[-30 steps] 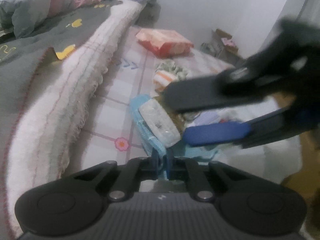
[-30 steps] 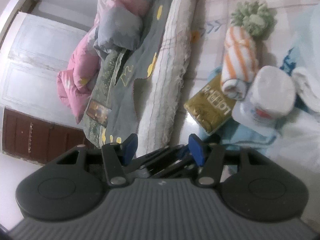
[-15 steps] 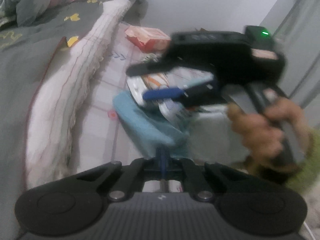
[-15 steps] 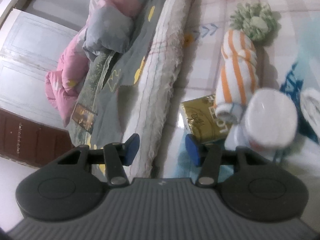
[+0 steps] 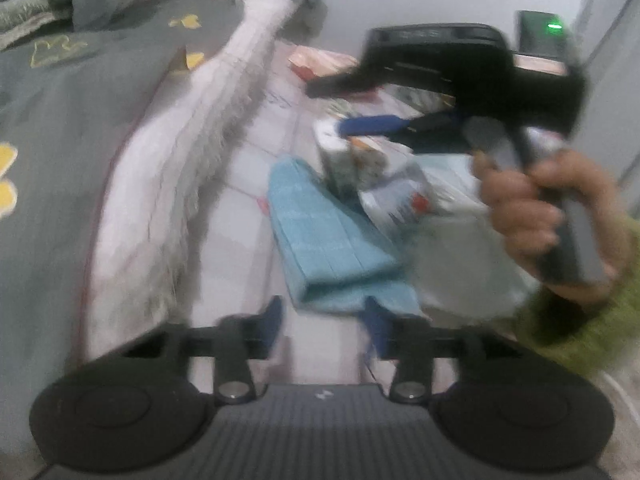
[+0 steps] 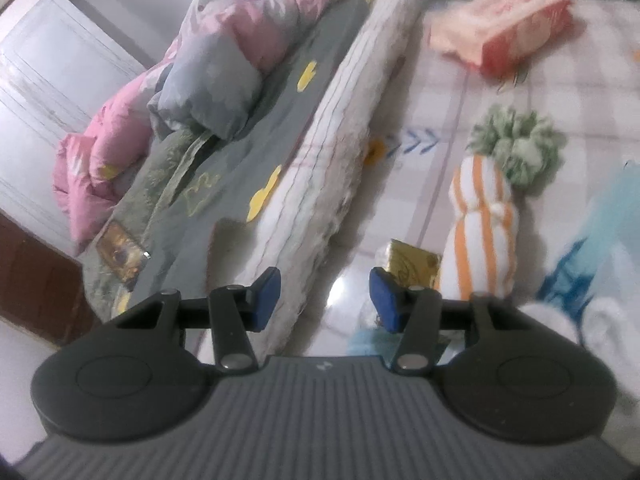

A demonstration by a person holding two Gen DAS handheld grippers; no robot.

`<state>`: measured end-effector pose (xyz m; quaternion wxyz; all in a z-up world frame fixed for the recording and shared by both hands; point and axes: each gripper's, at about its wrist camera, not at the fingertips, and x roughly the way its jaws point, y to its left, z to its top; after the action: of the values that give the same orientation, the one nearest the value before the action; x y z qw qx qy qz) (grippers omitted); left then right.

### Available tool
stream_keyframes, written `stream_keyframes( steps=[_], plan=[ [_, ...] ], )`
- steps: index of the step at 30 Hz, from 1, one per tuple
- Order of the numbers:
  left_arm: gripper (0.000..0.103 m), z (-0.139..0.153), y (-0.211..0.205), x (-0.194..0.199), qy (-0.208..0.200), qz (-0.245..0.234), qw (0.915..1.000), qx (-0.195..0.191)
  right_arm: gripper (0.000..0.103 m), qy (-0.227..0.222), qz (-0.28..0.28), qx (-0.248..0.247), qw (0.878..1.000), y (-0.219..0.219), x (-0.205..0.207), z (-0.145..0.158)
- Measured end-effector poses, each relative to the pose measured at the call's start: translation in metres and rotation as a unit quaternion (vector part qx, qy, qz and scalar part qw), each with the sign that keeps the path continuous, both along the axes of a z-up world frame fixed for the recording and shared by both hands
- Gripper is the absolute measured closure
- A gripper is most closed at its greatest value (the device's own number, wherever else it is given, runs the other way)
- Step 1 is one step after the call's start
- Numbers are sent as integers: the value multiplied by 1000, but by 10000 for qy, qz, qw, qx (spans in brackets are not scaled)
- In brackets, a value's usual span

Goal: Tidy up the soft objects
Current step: 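Lower the left gripper onto the light blue towel and grasp its edge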

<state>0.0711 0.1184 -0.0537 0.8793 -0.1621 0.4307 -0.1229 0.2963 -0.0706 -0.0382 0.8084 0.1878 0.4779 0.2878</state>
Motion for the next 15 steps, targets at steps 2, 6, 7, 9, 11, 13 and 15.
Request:
stream_keyframes(
  steps=[2, 6, 7, 9, 11, 13, 15],
  plan=[
    [43, -4, -2, 17, 39, 113, 9999, 88, 55, -74, -62, -79, 9999, -3, 3, 3],
    [42, -20, -3, 58, 461, 402, 9981, 74, 56, -105, -162, -100, 9998, -10, 6, 4],
    [41, -21, -4, 65, 441, 405, 9982, 34, 56, -108, -179, -107, 9997, -11, 7, 5],
    [43, -22, -5, 75, 417, 447, 9981, -23, 57, -118, -205, -114, 9997, -15, 8, 5],
    [54, -24, -8, 84, 465, 468, 9978, -72, 56, -122, -225, -115, 9996, -17, 8, 5],
    [81, -26, -10, 91, 584, 419, 9973, -145, 57, -116, -253, -102, 9996, -19, 9, 5],
    [95, -25, -9, 88, 585, 444, 9971, -223, 56, -105, -272, -78, 9995, -22, 10, 5]
  ],
)
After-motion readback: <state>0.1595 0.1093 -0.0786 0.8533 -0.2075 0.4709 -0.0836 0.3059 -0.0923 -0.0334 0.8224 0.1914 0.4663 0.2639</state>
